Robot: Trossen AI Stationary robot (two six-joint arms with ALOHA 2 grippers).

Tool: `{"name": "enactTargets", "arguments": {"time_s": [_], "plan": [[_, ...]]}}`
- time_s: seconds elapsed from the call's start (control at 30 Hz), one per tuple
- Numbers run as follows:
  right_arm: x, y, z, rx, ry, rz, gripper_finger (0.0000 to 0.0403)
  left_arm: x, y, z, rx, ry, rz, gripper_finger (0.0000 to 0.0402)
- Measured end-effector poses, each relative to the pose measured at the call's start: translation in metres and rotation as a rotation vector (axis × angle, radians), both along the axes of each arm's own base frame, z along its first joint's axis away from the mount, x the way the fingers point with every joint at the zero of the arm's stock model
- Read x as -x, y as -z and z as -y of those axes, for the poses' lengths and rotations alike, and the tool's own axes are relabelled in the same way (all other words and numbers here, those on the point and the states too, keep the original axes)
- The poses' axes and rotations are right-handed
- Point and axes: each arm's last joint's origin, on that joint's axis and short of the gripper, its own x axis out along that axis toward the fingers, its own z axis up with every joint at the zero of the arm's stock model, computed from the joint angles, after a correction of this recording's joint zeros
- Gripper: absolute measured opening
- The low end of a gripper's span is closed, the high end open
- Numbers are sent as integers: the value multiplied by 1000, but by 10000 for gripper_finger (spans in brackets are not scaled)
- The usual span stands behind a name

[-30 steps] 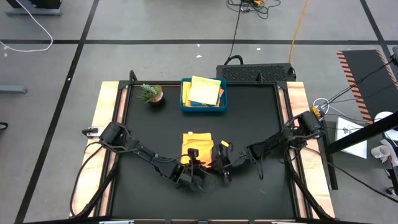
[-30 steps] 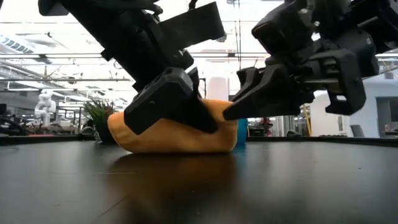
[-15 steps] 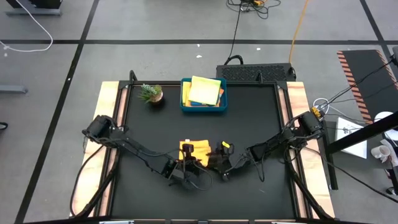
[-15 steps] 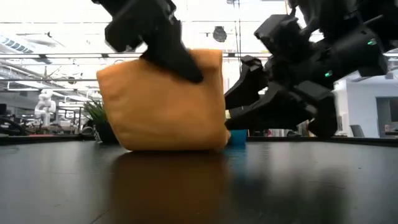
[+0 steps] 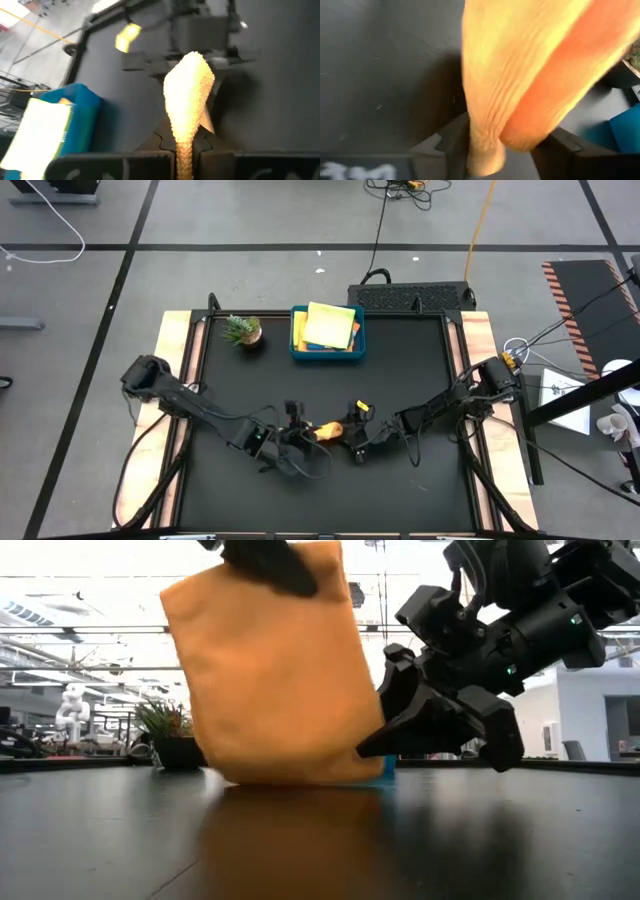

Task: Fold microfiber towels
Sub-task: Put the folded orange microfiber cloth into the blue bin

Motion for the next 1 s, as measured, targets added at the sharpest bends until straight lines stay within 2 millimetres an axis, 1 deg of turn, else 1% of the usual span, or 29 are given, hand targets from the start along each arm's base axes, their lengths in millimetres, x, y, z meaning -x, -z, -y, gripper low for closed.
{"name": "enactTargets", "arguments": {"time_s": [0.13,0.27,0.3,0.33,0.43,0.53,0.67,0.73,0.87,1.0], "plan": [[0,-2,-3,7,-14,18,125,9,-16,-6,-20,-22,19,2],[1,-3,-7,15,-32,28,37,15,-28,-11,-29,-40,45,2],[1,-4,-7,16,-35,31,19,15,-29,-12,-34,-48,51,2],[1,-7,-8,16,-37,34,10,16,-30,-14,-43,-49,45,2],[3,-19,-9,18,-15,70,7,19,-32,-17,-66,-69,40,3],[8,-37,-9,43,5,102,2,19,-32,-21,-84,-79,29,2],[16,-61,-2,48,43,121,2,18,-36,-26,-91,-84,34,2],[20,-68,0,20,60,124,8,18,-36,-28,-101,-67,17,2],[28,-75,3,-16,57,76,47,18,-39,-30,-96,-20,3,3],[34,-73,6,-64,97,23,112,22,-45,-31,-72,5,8,2]]}}
